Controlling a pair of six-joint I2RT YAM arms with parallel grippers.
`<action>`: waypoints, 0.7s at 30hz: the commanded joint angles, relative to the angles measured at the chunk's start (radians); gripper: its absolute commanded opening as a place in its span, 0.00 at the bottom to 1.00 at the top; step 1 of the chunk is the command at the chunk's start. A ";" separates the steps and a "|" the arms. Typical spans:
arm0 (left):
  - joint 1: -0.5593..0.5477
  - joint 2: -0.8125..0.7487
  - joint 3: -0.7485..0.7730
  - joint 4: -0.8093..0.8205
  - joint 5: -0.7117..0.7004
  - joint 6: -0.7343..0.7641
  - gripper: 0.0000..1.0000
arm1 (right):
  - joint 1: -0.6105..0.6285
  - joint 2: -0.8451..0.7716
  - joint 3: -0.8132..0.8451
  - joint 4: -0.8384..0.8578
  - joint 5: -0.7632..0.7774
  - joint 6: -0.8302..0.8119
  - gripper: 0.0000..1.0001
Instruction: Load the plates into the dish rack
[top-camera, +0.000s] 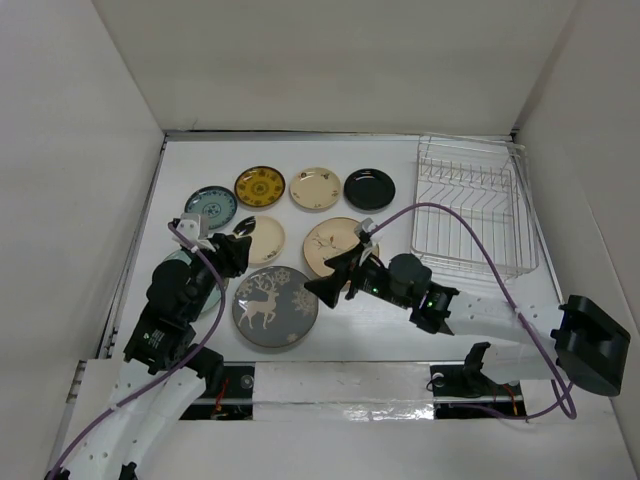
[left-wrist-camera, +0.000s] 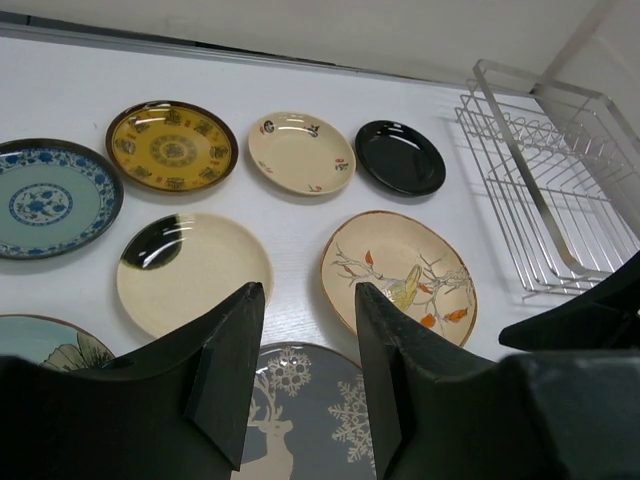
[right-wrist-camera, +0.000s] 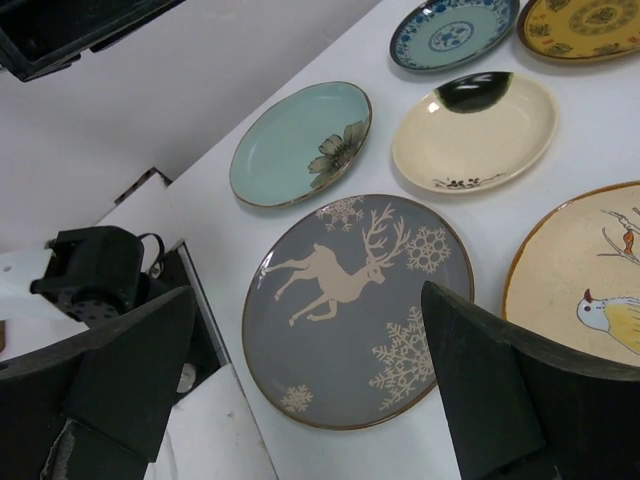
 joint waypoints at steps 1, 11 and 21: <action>0.004 0.023 0.005 0.051 0.022 0.012 0.39 | 0.015 -0.028 0.024 0.067 0.063 -0.019 1.00; 0.004 -0.013 0.006 0.055 0.020 0.010 0.38 | 0.015 0.193 0.169 0.161 -0.081 0.060 1.00; 0.004 -0.228 -0.003 0.034 -0.242 -0.025 0.21 | 0.063 0.446 0.471 -0.118 -0.201 -0.057 0.23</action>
